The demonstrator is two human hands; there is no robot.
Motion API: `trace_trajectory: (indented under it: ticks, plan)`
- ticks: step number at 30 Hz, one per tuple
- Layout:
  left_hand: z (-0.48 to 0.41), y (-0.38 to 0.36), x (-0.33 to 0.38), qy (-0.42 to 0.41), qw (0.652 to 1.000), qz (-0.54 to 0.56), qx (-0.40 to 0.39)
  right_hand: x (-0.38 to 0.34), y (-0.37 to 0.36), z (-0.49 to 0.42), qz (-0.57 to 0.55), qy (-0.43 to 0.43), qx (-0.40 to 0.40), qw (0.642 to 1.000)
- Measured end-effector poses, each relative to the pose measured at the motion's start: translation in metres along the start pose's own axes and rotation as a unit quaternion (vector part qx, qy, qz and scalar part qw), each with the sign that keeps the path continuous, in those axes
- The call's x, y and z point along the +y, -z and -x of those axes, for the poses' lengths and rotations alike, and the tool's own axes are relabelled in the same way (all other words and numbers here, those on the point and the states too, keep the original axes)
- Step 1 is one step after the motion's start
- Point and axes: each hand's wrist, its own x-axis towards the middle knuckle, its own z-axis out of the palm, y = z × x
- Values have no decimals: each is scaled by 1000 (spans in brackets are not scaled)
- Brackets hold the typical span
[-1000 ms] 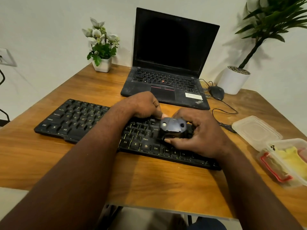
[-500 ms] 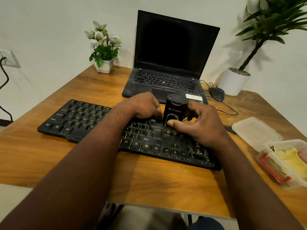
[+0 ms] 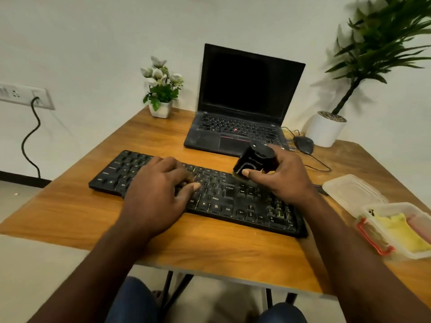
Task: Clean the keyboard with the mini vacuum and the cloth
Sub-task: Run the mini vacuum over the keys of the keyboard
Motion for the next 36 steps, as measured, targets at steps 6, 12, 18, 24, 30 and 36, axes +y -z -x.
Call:
trace_trajectory:
  ticks: [6, 12, 18, 24, 30, 36]
  plan:
    - [22, 18, -21, 58, 996, 67, -24, -41, -53, -28, 105, 38, -57, 992]
    - [22, 20, -22, 108, 987, 115, -14, -83, -128, -70, 92, 81, -57, 991]
    - [21, 18, -22, 118, 987, 111, -12, -108, -154, -96, 103, 93, -92, 986]
    - [22, 19, -22, 121, 986, 110, -21, -90, -103, -74, 96, 33, -137, 985]
    - [20, 18, -20, 132, 985, 110, -20, -46, -12, -32, 111, -81, -164, 977]
    - [23, 20, -15, 82, 994, 68, -27, -33, 1, -55, 87, -111, -92, 986]
